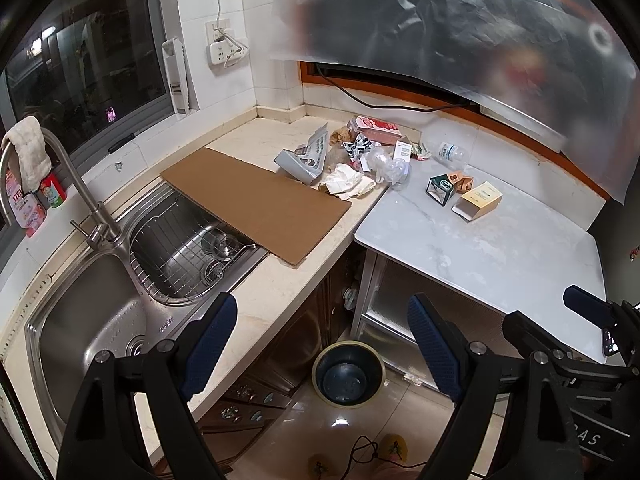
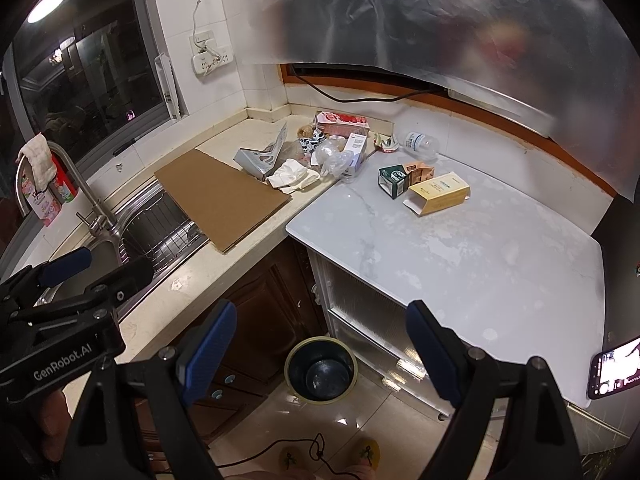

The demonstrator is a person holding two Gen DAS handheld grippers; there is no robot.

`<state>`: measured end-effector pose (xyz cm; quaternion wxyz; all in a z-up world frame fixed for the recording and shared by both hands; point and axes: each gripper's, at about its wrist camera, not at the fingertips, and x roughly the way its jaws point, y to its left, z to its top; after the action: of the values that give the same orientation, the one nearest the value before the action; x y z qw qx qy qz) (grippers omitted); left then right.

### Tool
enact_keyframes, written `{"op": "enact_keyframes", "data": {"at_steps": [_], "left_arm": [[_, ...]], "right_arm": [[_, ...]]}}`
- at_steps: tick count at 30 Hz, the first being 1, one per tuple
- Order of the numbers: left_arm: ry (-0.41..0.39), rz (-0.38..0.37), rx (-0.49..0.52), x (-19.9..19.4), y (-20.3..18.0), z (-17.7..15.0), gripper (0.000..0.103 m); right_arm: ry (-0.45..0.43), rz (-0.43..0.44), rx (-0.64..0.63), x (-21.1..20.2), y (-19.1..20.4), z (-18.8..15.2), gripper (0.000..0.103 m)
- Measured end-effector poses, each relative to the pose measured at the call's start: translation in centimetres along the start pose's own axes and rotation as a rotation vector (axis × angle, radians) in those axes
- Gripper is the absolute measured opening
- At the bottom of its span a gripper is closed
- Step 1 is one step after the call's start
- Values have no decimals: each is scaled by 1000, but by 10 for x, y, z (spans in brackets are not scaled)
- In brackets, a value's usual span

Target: Collect trash

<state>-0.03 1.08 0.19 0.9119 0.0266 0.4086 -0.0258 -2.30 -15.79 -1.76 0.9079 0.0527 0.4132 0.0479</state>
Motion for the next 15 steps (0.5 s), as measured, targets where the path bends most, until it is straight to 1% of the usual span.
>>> {"op": "enact_keyframes", "data": {"at_steps": [10, 15], "left_arm": [[5, -5, 5, -1, 9, -3, 86], [10, -9, 17, 1, 18, -4, 86]], "right_arm": [[-2, -3, 19, -3, 2, 5, 87], [-6, -6, 42, 0, 8, 0, 87]]}}
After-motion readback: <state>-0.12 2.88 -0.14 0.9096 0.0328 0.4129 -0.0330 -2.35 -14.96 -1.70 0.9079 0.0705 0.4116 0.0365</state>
